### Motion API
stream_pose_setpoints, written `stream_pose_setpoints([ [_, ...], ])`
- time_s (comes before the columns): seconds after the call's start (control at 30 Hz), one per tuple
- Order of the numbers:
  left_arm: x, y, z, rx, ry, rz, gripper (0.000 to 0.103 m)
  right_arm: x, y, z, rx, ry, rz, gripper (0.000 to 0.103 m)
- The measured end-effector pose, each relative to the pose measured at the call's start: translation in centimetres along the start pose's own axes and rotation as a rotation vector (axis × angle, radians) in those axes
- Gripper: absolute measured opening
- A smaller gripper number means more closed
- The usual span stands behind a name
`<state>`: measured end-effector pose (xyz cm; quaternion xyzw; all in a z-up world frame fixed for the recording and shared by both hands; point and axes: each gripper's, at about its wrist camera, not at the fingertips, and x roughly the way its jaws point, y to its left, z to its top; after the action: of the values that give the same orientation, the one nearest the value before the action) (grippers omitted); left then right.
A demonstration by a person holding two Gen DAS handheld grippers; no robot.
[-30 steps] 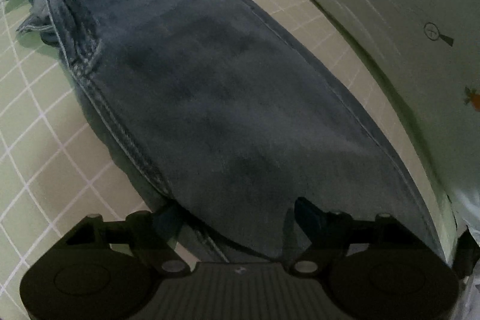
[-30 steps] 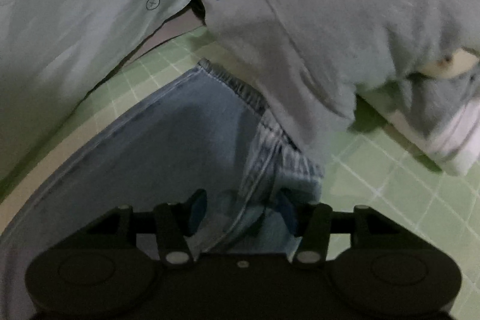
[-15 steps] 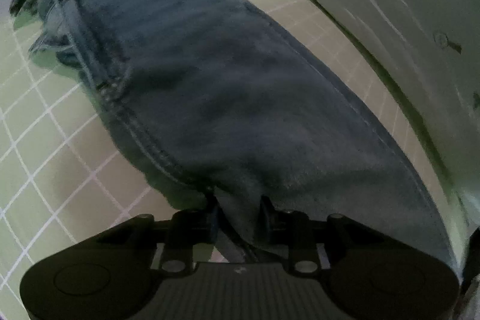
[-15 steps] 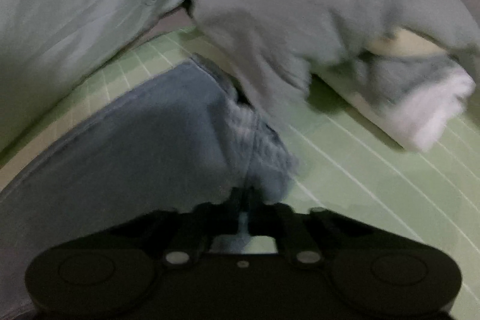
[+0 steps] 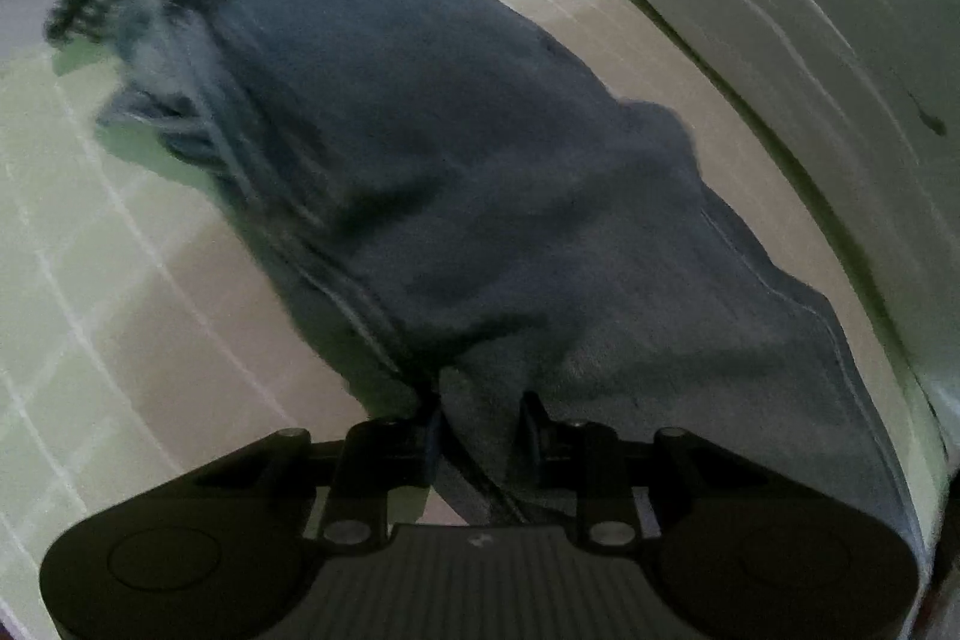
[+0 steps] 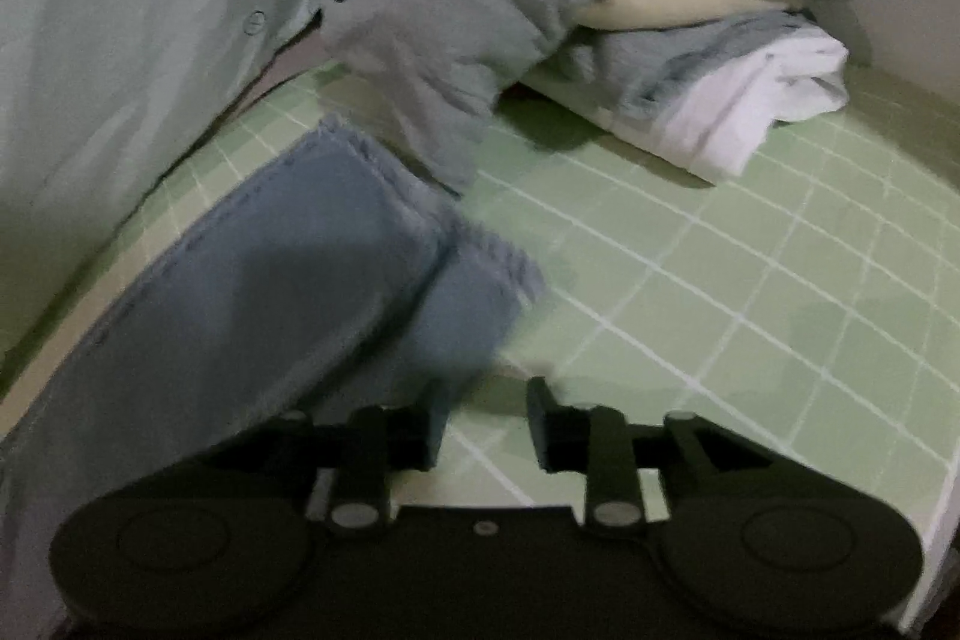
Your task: Fold clothes
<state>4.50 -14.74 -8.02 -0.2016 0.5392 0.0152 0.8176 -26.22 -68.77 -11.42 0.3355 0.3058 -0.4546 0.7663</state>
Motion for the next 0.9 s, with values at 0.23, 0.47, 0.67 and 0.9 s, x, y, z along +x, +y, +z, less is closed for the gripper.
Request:
stream_pose_setpoints([
  [0.23,-0.7,2.1,0.2,-0.070,-0.004,-0.020,0.031,0.9,2.5,0.1,-0.021,0.030,0.074,0.047],
  [0.47,-1.8,2.6,-0.9,-0.123,0.008,-0.058,0.030,-1.3,4.2,0.3,-0.116,-0.109,-0.029,0.055],
  [0.67,-1.9,2.2,-0.8,-0.124,0.009,-0.122,0.043,0.9,4.4,1.4,-0.070,-0.020,0.074,0.049],
  [0.9,-1.0,2.8,-0.6,-0.190,0.015,-0.139,0.057,3.6,3.7,2.3,0.031,0.030,0.062,0.056],
])
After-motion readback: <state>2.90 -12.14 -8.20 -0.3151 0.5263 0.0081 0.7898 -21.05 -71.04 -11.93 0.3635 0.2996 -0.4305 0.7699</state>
